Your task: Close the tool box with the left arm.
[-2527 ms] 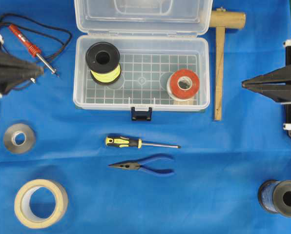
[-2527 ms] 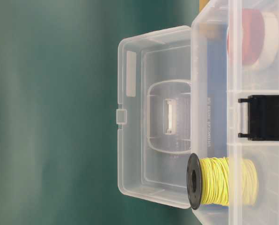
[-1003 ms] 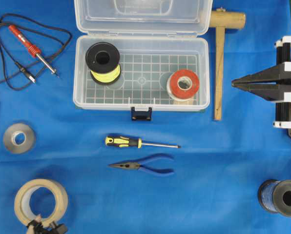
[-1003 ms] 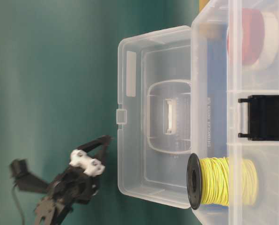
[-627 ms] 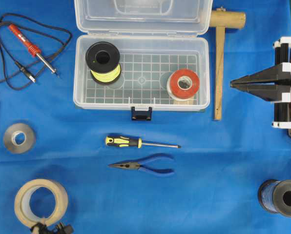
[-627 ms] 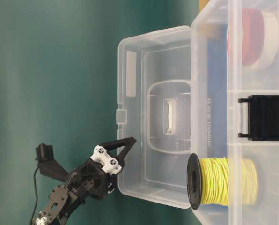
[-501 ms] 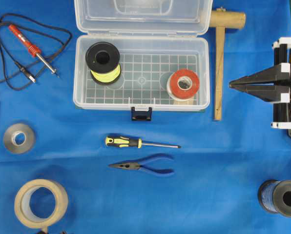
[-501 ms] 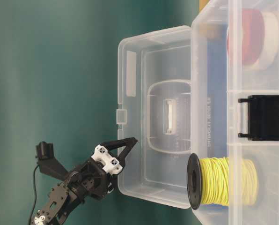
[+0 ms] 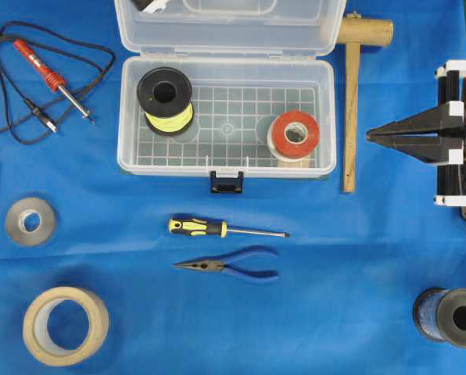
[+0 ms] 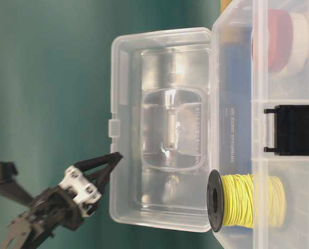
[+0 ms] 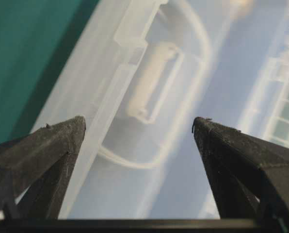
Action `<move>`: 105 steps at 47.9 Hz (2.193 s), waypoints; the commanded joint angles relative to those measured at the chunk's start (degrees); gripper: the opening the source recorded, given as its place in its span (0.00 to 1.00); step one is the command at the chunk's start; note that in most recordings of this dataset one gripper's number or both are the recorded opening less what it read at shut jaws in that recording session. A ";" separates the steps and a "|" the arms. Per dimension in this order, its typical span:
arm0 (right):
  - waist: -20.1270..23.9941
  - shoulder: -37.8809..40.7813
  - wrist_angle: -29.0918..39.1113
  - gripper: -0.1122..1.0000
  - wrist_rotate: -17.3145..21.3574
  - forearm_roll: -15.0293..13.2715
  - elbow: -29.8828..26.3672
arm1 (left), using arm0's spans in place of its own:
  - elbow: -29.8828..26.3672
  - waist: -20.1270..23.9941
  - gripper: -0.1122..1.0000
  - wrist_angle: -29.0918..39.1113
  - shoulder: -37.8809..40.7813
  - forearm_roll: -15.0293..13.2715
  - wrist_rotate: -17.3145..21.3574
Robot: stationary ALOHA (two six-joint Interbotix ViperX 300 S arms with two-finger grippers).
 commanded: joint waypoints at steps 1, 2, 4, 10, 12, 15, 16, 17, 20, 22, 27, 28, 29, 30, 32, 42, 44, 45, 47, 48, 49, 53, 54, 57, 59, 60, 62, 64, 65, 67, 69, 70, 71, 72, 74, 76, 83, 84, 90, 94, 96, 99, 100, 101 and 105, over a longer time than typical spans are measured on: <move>0.00 0.26 -0.44 0.10 0.00 -0.09 -0.62 | 1.23 -4.31 0.94 1.67 -2.55 -0.26 -1.23; 0.00 0.26 -0.44 0.10 0.00 -0.09 -0.62 | 1.67 -4.83 0.94 1.67 -2.99 -0.26 -1.49; 0.00 0.26 -0.44 0.10 0.00 -0.09 -0.62 | 2.46 -5.80 0.94 1.67 -3.96 -0.26 -1.93; 0.00 0.26 -0.53 0.10 0.00 -0.09 -0.62 | 5.19 -8.53 0.94 1.76 -6.50 -0.44 -2.99; 0.00 0.26 -0.53 0.10 0.00 -0.09 -0.62 | 6.42 -9.93 0.94 1.76 -7.47 -0.62 -3.43; -0.09 0.26 -0.53 0.10 0.00 -0.18 -0.62 | 7.91 -11.78 0.94 1.76 -8.61 -0.70 -4.31; 0.00 0.26 -0.53 0.10 0.00 -0.09 -0.62 | 8.35 -12.48 0.94 1.76 -8.96 -0.70 -4.66; -0.09 0.26 -0.53 0.10 0.00 -0.09 -0.62 | 8.79 -13.27 0.94 1.76 -9.40 -0.70 -5.10; 0.00 0.26 -0.53 0.10 0.00 -0.09 -0.62 | 9.93 -15.56 0.94 1.76 -10.28 -0.79 -6.33; 0.00 0.26 -0.53 0.10 0.00 -0.09 -0.62 | 10.81 -17.40 0.94 1.76 -10.90 -0.70 -7.29; -0.09 0.26 -0.53 0.10 0.00 -0.09 -0.62 | 12.92 -23.20 0.94 1.76 -12.39 -0.70 -9.93; 0.00 0.26 -0.53 0.10 0.00 -0.09 -0.62 | 13.27 -24.26 0.94 1.85 -12.74 -0.70 -10.46; -0.09 0.26 -0.53 0.10 0.00 -0.18 -0.62 | 13.62 -25.22 0.94 1.85 -12.92 -0.70 -10.99; 0.00 0.26 -0.53 0.10 0.00 -0.18 -0.62 | 13.89 -26.19 0.94 1.93 -13.18 -0.70 -11.60; 0.00 0.26 -0.44 0.10 0.00 -0.09 -0.62 | 14.50 -28.21 0.94 2.20 -13.71 -0.79 -12.83; -0.09 0.26 -0.26 0.10 0.09 -0.09 -0.62 | 15.64 -35.07 0.94 5.01 -14.50 -0.79 -20.65; -0.09 0.26 -0.26 0.10 0.00 -0.09 -0.62 | 15.29 -35.51 0.94 5.10 -14.77 -0.79 -21.45; -0.09 0.26 -0.26 0.10 0.00 -0.18 -0.62 | 15.12 -35.60 0.94 5.10 -14.94 -0.70 -21.53; 0.00 0.26 -0.26 0.10 0.00 -0.18 -0.62 | 14.85 -35.60 0.94 5.10 -15.47 -0.53 -21.36; -0.09 0.26 -0.18 0.10 0.00 -0.09 -0.62 | 14.50 -35.60 0.94 5.10 -15.82 -0.44 -21.18; -0.09 0.26 -0.18 0.10 0.00 -0.09 -0.62 | 14.41 -35.60 0.94 5.10 -16.26 -0.35 -21.09; -0.09 0.26 -0.26 0.10 0.00 -0.09 -0.62 | 14.77 -35.60 0.94 3.87 -19.07 0.00 -19.69; 0.00 0.26 -0.26 0.10 0.00 -0.09 -0.62 | 14.94 -35.51 0.94 3.34 -19.95 0.09 -19.16; 0.00 0.18 -0.26 0.10 0.00 -0.09 -0.62 | 16.26 -35.24 0.94 0.53 -22.50 0.09 -17.75; 0.00 0.09 -0.18 0.10 0.09 -0.09 -0.62 | 17.58 -34.98 0.94 -1.67 -24.35 0.09 -16.61; 0.00 0.09 -0.26 0.10 0.09 -0.09 -0.62 | 18.28 -34.89 0.94 -2.90 -25.31 0.09 -16.00; -0.09 0.09 -0.26 0.10 0.09 -0.09 -0.62 | 20.04 -34.37 0.94 -5.63 -27.95 0.09 -14.59; -0.09 0.00 -0.18 0.10 0.00 -0.09 -0.62 | 21.62 -34.01 0.94 -7.65 -30.23 0.09 -13.54; 0.00 0.00 -0.26 0.10 0.09 -0.09 -0.62 | 22.41 -33.84 0.94 -8.61 -31.38 0.09 -13.10; -0.09 0.00 -0.26 0.10 0.00 -0.18 -0.70 | 24.08 -33.57 0.94 -10.46 -33.84 0.09 -12.30; 0.00 -0.09 -0.26 0.10 0.09 -0.18 -0.70 | 25.84 -33.31 0.94 -12.48 -36.30 0.09 -11.69; 0.00 -0.18 -0.26 0.10 0.00 -0.09 -0.70 | 26.89 -33.22 0.94 -13.45 -37.44 0.00 -11.60; -0.09 -0.18 -0.26 0.10 0.00 -0.09 -0.70 | 27.95 -33.05 0.94 -14.50 -38.67 0.09 -11.43; 0.00 -0.18 -0.26 0.10 0.00 -0.09 -0.70 | 28.92 -32.96 0.94 -15.56 -39.81 0.09 -11.34; 0.00 -0.26 -0.35 0.10 0.00 -0.09 -0.70 | 31.03 -32.70 0.94 -17.58 -42.19 0.00 -11.25; -0.09 -0.44 -0.35 0.10 0.00 -0.09 -0.70 | 33.22 -32.52 0.94 -19.51 -44.30 0.00 -11.25; 0.00 -0.62 -0.44 0.10 -0.09 -0.35 -0.79 | 42.19 -31.46 0.94 -25.75 -51.50 -0.26 -11.34; 0.00 -0.62 -0.44 0.10 -0.09 -0.44 -0.79 | 43.51 -31.29 0.94 -26.54 -52.29 -0.26 -11.34; -0.09 -0.88 -0.44 0.10 -0.09 -0.88 -0.79 | 50.71 -30.67 0.94 -30.85 -57.39 -0.44 -11.87; 0.00 -0.88 -0.53 0.10 -0.09 -0.88 -0.79 | 55.37 -30.67 0.94 -32.61 -60.82 -0.70 -12.04; -0.09 -0.79 -0.44 0.10 -0.09 -0.79 -0.79 | 57.13 -30.67 0.94 -33.22 -62.05 -0.88 -12.13; -0.09 -0.88 -0.44 0.10 -0.09 -0.88 -0.70 | 59.41 -30.67 0.94 -33.75 -63.63 -1.05 -12.30; 0.00 -0.88 -0.44 0.10 -0.09 -0.79 -0.70 | 60.47 -30.76 0.94 -34.01 -64.25 -1.14 -12.39; 0.00 -0.88 -0.44 0.10 -0.09 -0.88 -0.70 | 61.00 -30.67 0.94 -34.10 -64.60 -1.14 -12.66; -0.09 -0.79 -0.35 0.10 -0.09 -0.88 -0.62 | 62.93 -30.76 0.94 -34.45 -65.57 -1.14 -13.54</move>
